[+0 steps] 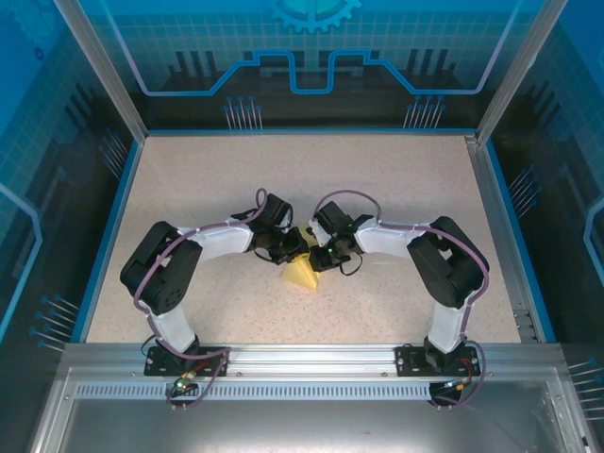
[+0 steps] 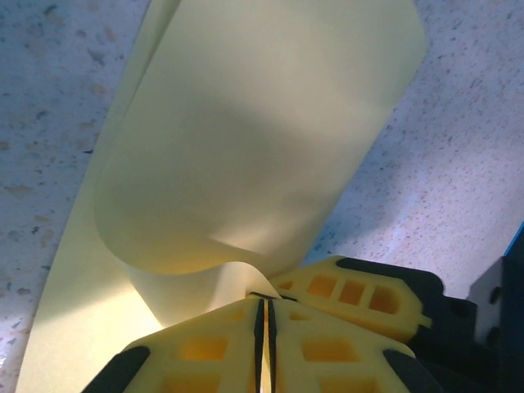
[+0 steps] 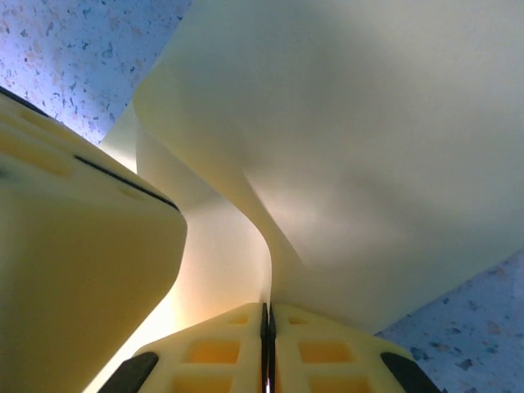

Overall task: Fold a paper plane with a square sheet of paper (pick it up from the middle)
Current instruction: Fold the triangle a second time at the center of the table.

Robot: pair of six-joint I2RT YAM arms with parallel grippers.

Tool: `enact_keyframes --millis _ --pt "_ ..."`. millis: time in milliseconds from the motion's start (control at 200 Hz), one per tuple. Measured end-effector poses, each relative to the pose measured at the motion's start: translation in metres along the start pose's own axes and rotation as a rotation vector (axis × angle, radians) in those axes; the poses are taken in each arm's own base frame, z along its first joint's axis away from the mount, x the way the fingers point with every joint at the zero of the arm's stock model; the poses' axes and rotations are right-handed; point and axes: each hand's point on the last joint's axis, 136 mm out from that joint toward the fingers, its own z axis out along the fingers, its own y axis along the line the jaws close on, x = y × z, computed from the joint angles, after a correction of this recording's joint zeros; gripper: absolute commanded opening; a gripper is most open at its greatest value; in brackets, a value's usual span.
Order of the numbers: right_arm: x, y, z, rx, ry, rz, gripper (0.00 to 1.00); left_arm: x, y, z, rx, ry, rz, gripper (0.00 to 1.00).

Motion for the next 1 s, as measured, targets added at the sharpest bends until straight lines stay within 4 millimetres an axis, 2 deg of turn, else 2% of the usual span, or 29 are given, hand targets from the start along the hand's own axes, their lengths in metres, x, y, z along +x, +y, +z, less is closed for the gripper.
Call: enact_keyframes --millis 285,475,655,750,855,925,1000 --pt "0.000 0.000 0.000 0.000 0.000 0.000 0.10 0.004 0.024 0.015 -0.073 0.009 -0.020 0.11" --pt "0.000 0.000 0.000 0.000 0.000 0.000 0.12 0.004 0.025 0.016 -0.075 0.001 -0.013 0.10" --pt "0.000 0.003 -0.002 -0.011 0.000 0.009 0.28 0.004 0.025 0.016 -0.078 -0.003 -0.009 0.09" --pt "0.001 0.001 -0.010 0.007 -0.012 0.027 0.34 0.004 0.025 0.017 -0.077 -0.005 -0.001 0.09" --pt "0.000 0.006 -0.031 0.004 -0.056 0.043 0.39 0.004 0.025 0.017 -0.078 -0.010 0.006 0.09" --pt "-0.002 0.012 -0.046 -0.015 -0.094 0.050 0.38 0.004 0.025 0.017 -0.077 -0.013 0.008 0.09" --pt "-0.004 0.022 -0.057 -0.062 -0.121 0.056 0.28 0.004 0.025 0.017 -0.077 -0.016 0.016 0.09"
